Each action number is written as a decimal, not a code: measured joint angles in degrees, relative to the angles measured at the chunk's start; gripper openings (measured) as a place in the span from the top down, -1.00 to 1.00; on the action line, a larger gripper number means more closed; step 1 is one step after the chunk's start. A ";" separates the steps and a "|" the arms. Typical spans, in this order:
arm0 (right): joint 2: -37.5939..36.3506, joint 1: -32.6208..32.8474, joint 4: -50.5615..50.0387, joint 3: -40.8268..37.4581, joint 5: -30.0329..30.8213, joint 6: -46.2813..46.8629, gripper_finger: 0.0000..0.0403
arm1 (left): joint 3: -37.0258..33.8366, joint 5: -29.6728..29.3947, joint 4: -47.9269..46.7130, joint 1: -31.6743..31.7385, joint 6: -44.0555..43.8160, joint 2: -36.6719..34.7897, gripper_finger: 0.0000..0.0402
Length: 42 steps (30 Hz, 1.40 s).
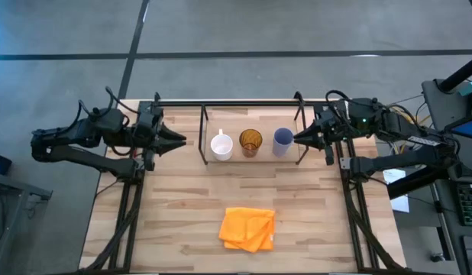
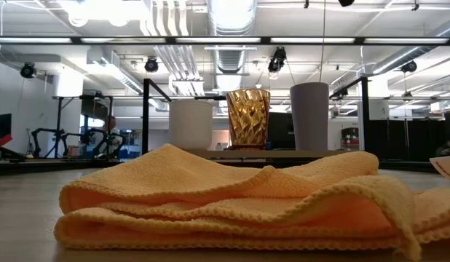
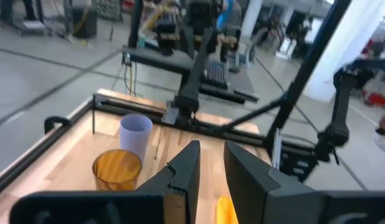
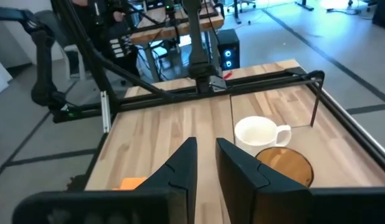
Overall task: Stack small to large cups/mugs on shelf
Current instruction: Return to Home Position
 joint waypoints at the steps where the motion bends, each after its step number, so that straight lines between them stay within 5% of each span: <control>1: -0.84 0.00 0.17 -0.85 0.00 0.44 0.73 | -1.77 -0.34 1.77 0.01 -0.03 -0.91 0.71; 8: -8.70 0.00 6.77 -8.76 0.20 1.63 0.73 | -13.70 -0.61 14.45 0.01 -0.56 -7.90 0.71; 29: -36.22 0.00 12.88 -31.71 6.03 8.19 0.73 | -35.98 -4.65 14.74 0.01 -9.00 -32.22 0.71; 42: -45.88 0.00 13.87 -39.74 6.01 12.10 0.73 | -45.97 -7.13 15.54 0.01 -11.97 -41.15 0.71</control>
